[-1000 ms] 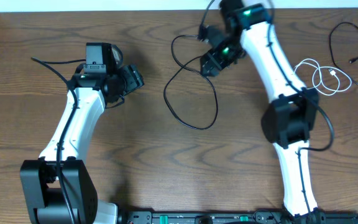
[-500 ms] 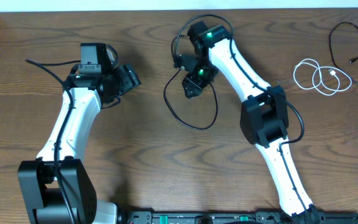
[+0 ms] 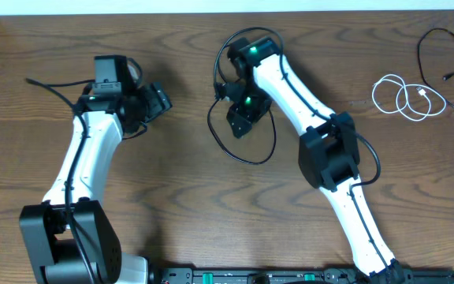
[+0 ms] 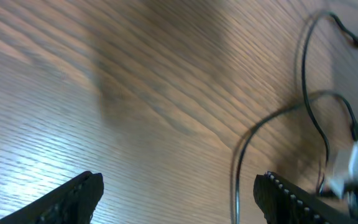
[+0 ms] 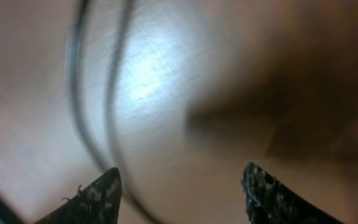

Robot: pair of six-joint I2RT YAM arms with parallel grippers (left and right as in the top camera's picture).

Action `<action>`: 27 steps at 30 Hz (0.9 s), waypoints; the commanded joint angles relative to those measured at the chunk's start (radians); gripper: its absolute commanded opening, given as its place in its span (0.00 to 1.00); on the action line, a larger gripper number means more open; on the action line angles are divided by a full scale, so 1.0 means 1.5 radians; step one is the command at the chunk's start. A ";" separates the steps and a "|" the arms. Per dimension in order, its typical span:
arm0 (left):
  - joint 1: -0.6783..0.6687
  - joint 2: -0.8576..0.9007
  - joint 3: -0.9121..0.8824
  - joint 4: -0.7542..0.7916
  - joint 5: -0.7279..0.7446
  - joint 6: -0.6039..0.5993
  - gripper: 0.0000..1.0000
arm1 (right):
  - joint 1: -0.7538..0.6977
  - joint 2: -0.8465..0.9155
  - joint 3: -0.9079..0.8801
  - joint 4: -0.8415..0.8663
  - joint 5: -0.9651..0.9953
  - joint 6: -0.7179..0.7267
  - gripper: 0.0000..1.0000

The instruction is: Untangle cables

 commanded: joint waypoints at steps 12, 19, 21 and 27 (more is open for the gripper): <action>0.095 -0.009 0.015 -0.015 0.001 0.013 0.82 | 0.128 -0.048 -0.014 0.051 0.140 0.163 0.44; 0.121 -0.009 0.015 -0.032 0.001 0.013 0.82 | 0.153 -0.048 -0.064 0.093 0.217 0.203 0.40; 0.125 -0.009 0.015 -0.033 0.001 0.013 0.82 | 0.160 -0.048 -0.082 0.114 0.218 0.202 0.39; 0.125 -0.009 0.015 -0.033 0.001 0.013 0.82 | 0.170 -0.048 -0.094 0.146 0.223 0.203 0.22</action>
